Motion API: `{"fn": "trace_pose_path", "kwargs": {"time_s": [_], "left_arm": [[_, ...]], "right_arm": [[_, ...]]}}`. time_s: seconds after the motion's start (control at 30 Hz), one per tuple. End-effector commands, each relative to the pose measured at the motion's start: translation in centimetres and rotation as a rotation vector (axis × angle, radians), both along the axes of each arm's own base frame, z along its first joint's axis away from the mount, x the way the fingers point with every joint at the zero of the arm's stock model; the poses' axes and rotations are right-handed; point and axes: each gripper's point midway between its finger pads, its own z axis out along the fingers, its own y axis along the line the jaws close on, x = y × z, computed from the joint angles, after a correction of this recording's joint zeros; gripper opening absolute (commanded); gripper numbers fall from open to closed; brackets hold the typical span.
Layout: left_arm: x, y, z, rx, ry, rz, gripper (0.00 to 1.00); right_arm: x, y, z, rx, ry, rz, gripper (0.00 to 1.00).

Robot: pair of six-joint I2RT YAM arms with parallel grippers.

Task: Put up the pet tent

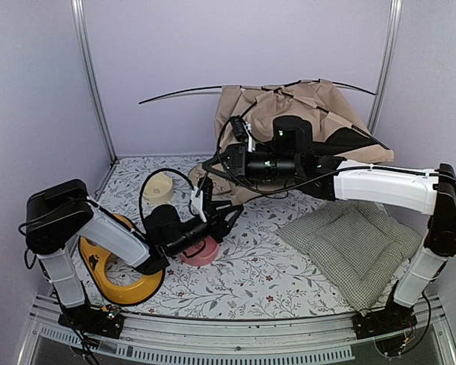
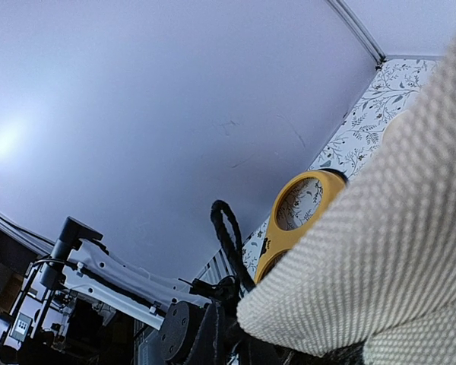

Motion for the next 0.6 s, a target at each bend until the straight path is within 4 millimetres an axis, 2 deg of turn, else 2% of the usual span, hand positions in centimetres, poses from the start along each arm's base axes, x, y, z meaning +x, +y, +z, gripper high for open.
{"fn": "trace_pose_path", "kwargs": {"time_s": [0.0,0.17,0.33,0.57], "left_arm": [[-0.6,-1.1,0.8,-0.006,-0.022,-0.033,0.24],[-0.7,-0.2,0.8,0.013,-0.014,-0.009,0.0],[-1.7,1.9,0.4,0.036,-0.006,0.012,0.0],[-3.3,3.8,-0.2,0.092,0.01,0.01,0.0]], "right_arm": [[0.8,-1.2,4.9,0.075,-0.139,-0.061,0.0],[1.0,-1.7,5.1,0.066,-0.149,-0.086,0.0],[1.3,-2.7,4.6,0.042,-0.159,-0.131,0.0],[1.4,-3.7,2.4,-0.004,-0.138,-0.169,0.0]]}}
